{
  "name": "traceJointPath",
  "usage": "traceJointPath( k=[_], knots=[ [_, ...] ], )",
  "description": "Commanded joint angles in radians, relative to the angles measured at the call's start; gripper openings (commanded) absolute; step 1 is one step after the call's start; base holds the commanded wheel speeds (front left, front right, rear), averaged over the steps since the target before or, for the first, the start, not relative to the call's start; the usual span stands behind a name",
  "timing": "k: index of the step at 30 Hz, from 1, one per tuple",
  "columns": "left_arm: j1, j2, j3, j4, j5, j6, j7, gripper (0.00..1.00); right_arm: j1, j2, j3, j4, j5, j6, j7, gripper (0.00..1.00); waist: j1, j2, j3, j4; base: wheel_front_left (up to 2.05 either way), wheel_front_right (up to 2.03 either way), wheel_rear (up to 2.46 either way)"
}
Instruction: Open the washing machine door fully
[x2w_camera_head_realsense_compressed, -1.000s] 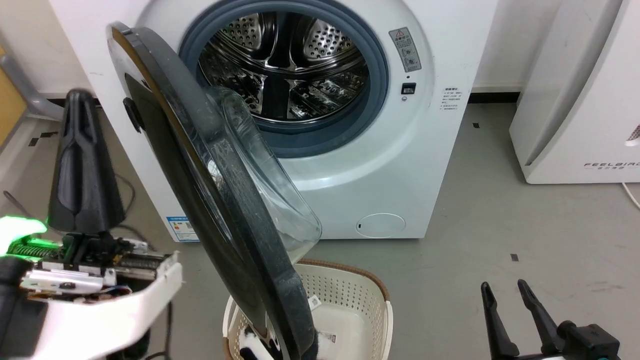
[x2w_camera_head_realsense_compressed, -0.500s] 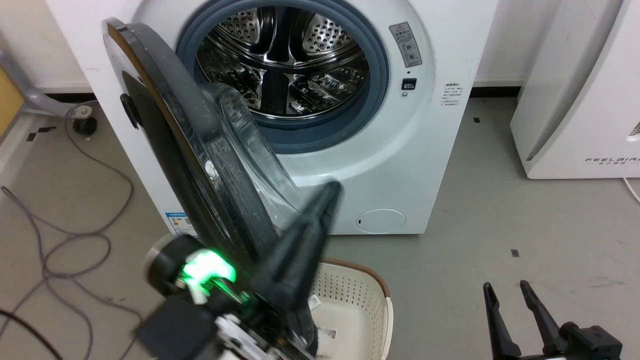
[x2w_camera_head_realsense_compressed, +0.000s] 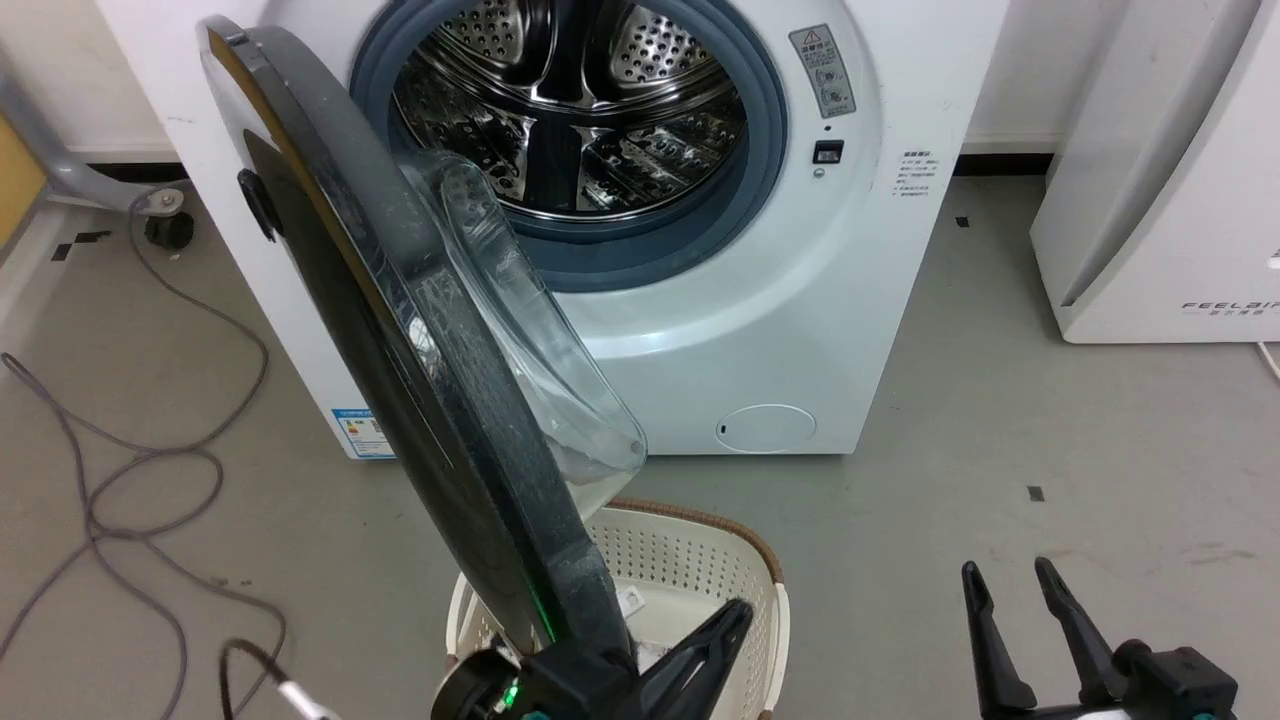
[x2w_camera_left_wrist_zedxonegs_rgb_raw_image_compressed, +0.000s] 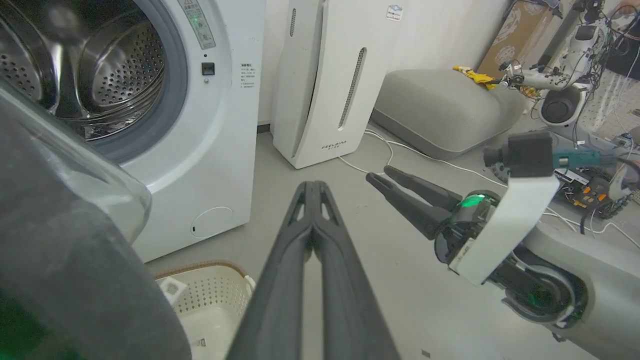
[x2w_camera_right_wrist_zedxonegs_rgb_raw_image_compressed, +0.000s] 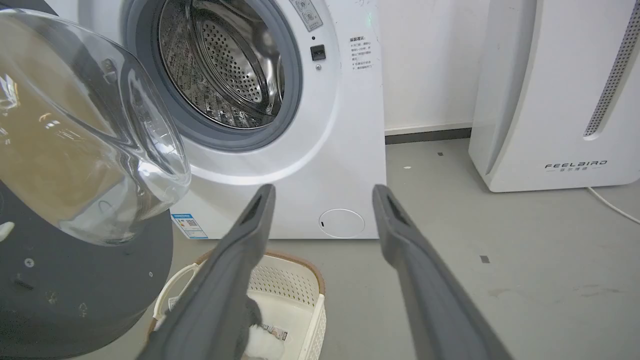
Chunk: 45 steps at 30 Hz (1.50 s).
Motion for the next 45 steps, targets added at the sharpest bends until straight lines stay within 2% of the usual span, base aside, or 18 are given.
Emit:
traceJointPath(
  k=[1,5,10,15,23,36,45],
  knots=[
    [-0.002,0.003,0.0,0.025,0.014,0.007,-0.01,0.0,-0.02,0.004,0.005,0.004,0.0,0.001,-0.007,1.0,0.0,0.0,-0.001,-0.001,0.0,0.0,0.0],
    [-0.022,-0.005,0.011,0.119,0.054,0.038,-0.047,0.0,-0.028,0.004,0.014,0.011,0.001,0.001,-0.009,1.0,0.0,0.0,-0.001,-0.01,0.0,0.0,0.0],
    [-0.053,-0.011,0.035,0.173,0.097,0.08,-0.099,0.0,-0.027,0.004,0.016,0.019,0.008,0.001,-0.012,1.0,0.0,0.0,0.001,-0.018,0.0,0.0,0.0],
    [-0.051,-0.016,0.057,0.181,0.111,0.12,-0.127,0.0,-0.027,0.004,0.02,0.024,0.01,0.001,-0.015,1.0,0.0,0.0,0.001,-0.021,0.0,0.0,0.0],
    [-0.001,-0.021,0.075,0.157,0.089,0.161,-0.135,0.0,-0.021,0.004,0.021,0.02,0.01,0.001,-0.017,1.0,0.0,0.0,-0.012,-0.009,0.0,0.0,0.0],
    [0.099,0.008,0.13,0.104,0.073,0.23,-0.133,0.0,0.02,0.004,0.014,-0.095,-0.042,0.001,0.024,1.0,0.0,0.0,-0.05,0.059,0.0,0.0,0.0],
    [0.139,0.027,0.206,0.066,0.061,0.279,-0.188,0.0,0.051,0.004,-0.004,-0.171,-0.05,0.001,0.057,1.0,0.0,0.0,-0.048,0.146,0.0,0.0,0.0]
  ],
)
